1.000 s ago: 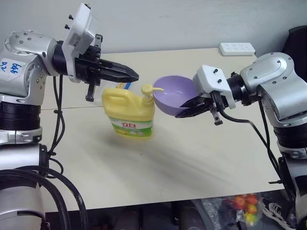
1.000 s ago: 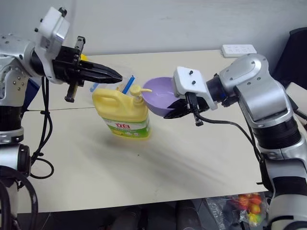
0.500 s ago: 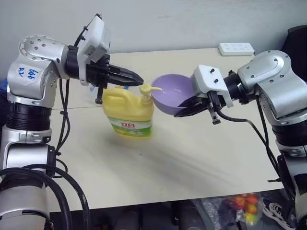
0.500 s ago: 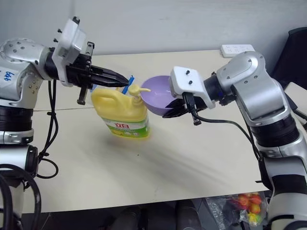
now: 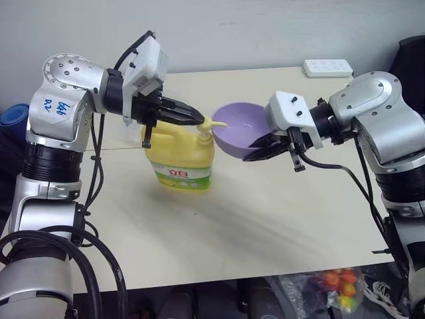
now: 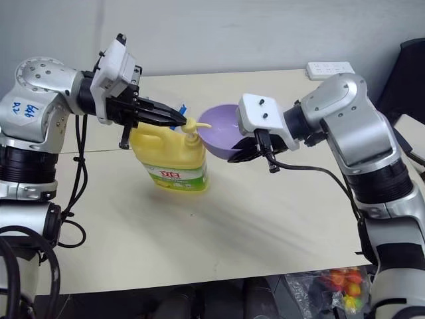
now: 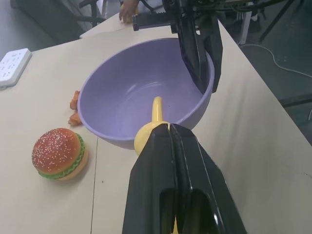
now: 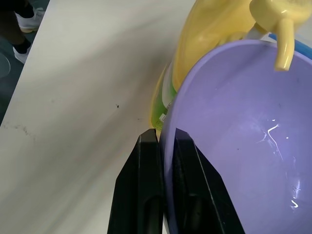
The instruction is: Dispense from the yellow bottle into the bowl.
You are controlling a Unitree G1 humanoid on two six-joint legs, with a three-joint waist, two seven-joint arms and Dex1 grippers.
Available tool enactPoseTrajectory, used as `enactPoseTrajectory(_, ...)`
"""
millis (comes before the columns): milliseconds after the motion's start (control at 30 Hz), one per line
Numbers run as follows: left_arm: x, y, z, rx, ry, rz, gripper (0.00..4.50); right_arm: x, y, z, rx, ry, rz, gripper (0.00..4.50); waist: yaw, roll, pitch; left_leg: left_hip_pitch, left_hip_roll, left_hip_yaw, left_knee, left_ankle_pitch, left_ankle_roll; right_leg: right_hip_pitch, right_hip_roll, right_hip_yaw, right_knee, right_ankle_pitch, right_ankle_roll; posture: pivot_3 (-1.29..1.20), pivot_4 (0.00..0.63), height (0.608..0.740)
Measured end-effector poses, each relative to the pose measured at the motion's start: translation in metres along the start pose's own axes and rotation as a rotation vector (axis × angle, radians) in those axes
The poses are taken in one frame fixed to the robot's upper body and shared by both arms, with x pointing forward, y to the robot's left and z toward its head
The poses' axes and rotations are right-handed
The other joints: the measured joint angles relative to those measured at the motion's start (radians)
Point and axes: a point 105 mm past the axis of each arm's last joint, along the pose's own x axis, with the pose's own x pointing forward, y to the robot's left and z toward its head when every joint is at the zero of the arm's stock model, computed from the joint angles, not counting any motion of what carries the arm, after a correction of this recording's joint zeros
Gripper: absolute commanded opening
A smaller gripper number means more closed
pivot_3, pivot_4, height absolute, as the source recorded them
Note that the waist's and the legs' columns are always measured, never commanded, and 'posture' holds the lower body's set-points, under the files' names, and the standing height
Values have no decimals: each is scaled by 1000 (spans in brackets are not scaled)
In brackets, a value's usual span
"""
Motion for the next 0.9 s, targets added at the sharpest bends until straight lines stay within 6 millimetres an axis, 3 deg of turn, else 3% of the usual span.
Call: enactPoseTrajectory(900,9,2,-9,64,35,15,43,-1,2,-4,-7,13,1,0,2,-1,-1,2,0,0,2,0,0,2,-1,0,3,0,0,0,150,740)
